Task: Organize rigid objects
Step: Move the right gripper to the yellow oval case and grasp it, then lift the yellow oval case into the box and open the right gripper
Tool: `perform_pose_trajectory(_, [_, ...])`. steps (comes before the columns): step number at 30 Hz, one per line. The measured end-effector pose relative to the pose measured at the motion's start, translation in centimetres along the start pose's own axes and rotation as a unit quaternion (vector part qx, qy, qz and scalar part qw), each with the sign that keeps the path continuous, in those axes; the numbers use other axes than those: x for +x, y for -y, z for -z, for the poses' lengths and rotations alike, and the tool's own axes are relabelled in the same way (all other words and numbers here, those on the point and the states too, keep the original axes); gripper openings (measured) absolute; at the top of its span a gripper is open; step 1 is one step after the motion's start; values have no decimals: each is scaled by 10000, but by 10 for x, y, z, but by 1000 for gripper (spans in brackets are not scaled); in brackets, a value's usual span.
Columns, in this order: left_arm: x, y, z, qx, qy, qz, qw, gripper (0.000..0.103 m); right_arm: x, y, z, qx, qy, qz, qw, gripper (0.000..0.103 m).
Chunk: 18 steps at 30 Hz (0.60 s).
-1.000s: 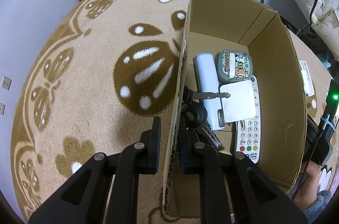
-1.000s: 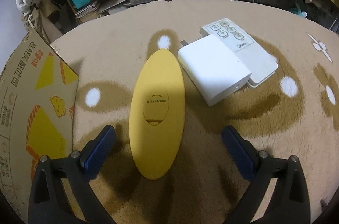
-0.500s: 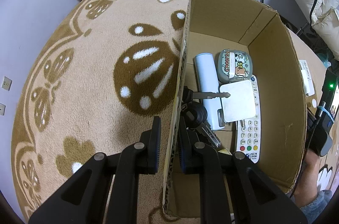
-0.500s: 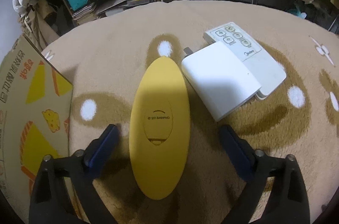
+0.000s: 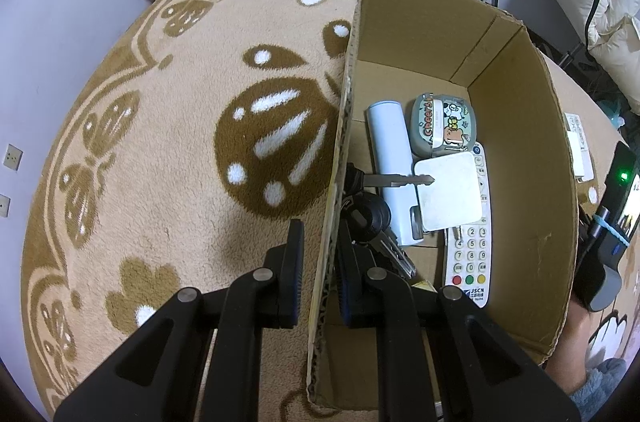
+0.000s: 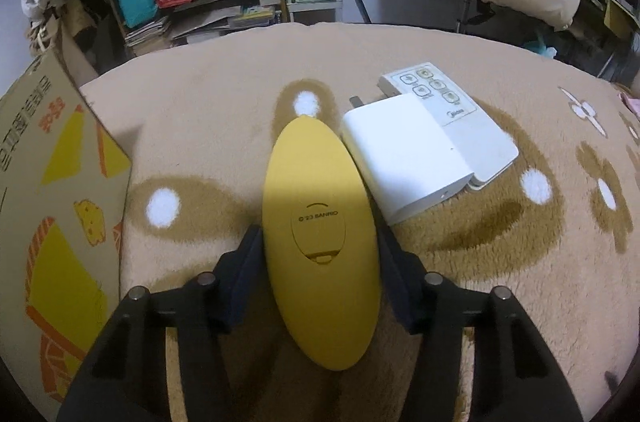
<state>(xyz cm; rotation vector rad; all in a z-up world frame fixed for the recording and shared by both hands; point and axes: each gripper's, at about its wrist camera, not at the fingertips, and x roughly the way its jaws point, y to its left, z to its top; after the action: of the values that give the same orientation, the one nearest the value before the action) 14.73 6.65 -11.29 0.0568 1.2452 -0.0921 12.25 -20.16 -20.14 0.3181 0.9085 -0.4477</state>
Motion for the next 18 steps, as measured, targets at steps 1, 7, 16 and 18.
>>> perform_pose_trajectory(1, [0, 0, 0, -1, -1, 0, 10000, 14, -2, 1, 1, 34, -17, -44, 10000, 60])
perform_pose_trajectory(7, [0, 0, 0, -2, -1, -2, 10000, 14, -17, 8, 6, 332, -117, -441, 9984, 60])
perform_pose_trajectory(16, [0, 0, 0, -6, 0, -1, 10000, 14, -58, 5, -1, 451, 179, -973, 9941, 60])
perform_pose_trajectory(18, [0, 0, 0, -4, -3, -2, 10000, 14, -70, 4, -4, 474, 296, -1116, 9922, 60])
